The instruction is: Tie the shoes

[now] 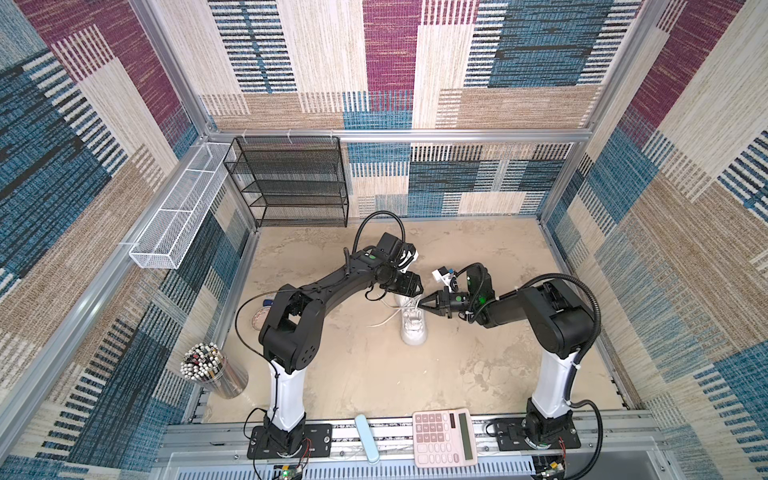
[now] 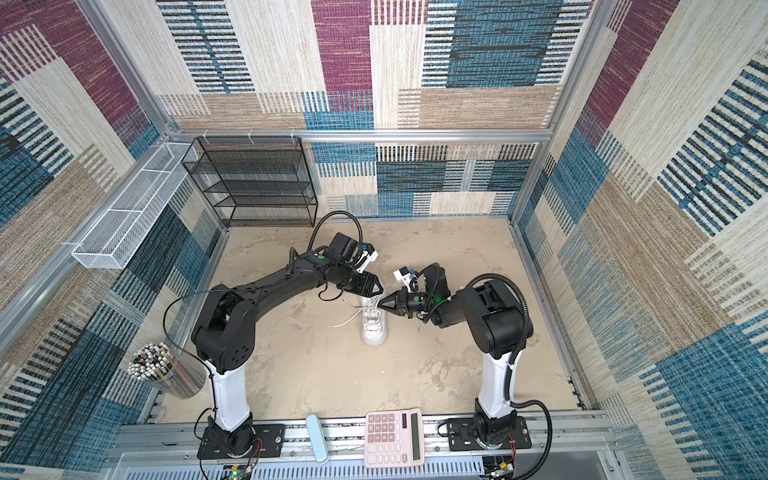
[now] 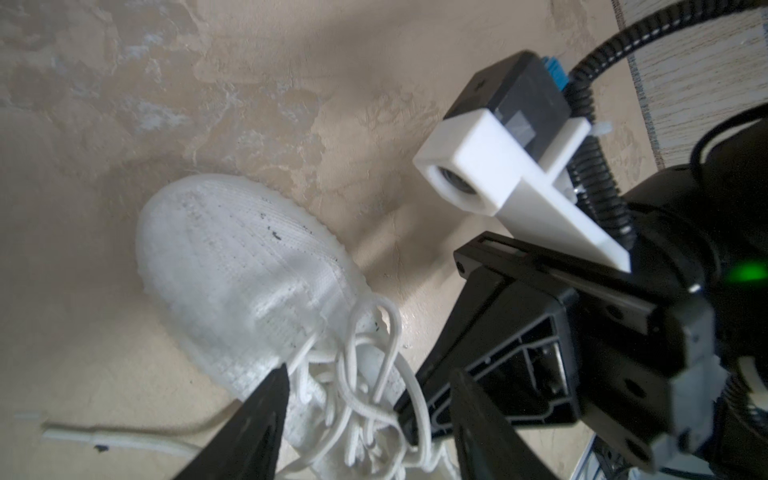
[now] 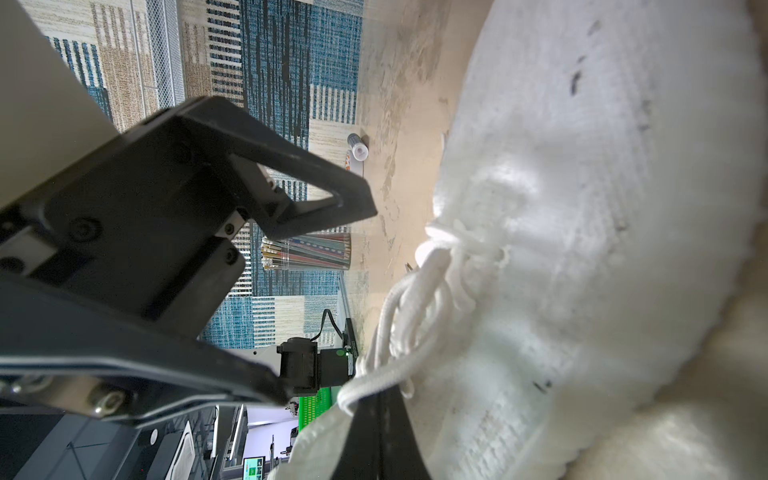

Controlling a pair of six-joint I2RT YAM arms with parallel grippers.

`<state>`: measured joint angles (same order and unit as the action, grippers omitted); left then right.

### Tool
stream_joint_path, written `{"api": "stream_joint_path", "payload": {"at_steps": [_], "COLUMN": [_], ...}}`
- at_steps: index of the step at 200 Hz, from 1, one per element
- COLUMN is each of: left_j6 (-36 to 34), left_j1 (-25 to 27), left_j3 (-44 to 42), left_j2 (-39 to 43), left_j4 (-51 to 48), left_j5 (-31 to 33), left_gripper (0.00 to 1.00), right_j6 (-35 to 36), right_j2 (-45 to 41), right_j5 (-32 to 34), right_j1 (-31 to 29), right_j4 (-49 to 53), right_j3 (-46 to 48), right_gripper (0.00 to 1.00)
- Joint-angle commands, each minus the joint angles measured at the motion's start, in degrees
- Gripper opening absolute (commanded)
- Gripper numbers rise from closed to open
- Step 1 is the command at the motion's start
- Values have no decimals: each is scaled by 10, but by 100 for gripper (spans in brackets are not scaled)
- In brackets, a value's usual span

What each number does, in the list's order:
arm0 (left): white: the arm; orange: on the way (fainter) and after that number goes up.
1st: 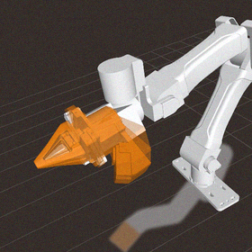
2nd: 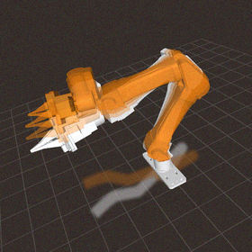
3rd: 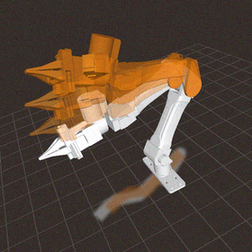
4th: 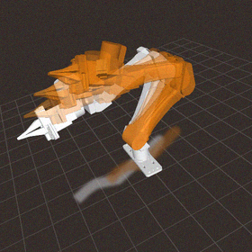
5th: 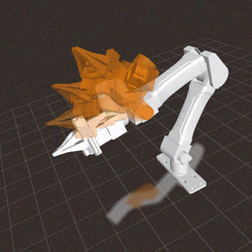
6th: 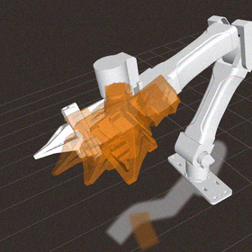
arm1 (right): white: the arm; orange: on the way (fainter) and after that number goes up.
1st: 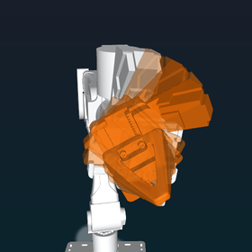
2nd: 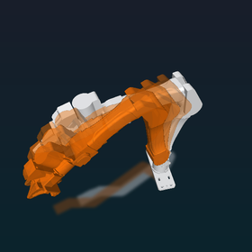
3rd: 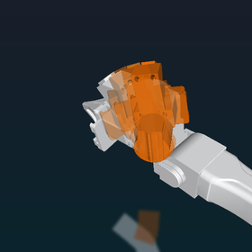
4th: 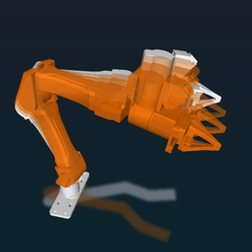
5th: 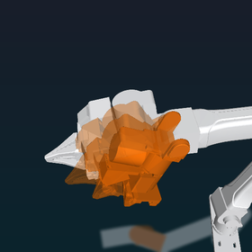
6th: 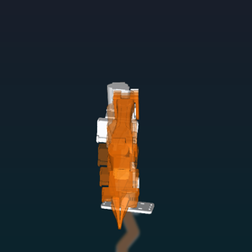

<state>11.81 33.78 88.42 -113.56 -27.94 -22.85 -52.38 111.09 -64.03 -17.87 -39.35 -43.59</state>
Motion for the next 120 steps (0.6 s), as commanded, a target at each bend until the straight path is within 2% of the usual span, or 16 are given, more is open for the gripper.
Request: {"api": "stream_joint_path", "payload": {"at_steps": [1,64,120], "left_j6": [-7,-7,-11], "left_j1": [1,5,12], "left_j3": [14,52,63], "left_j2": [-13,-50,-67], "left_j4": [-4,-11,-23], "left_j5": [-1,-4,19], "left_gripper": [65,62,59], "right_j6": [3,2,3], "right_j2": [-4,-4,-3], "right_j5": [5,4,0], "right_j1": [0,0,1], "right_j4": [-8,-7,-7], "right_j3": [-2,-4,-4], "right_gripper": [0,0,0]}}
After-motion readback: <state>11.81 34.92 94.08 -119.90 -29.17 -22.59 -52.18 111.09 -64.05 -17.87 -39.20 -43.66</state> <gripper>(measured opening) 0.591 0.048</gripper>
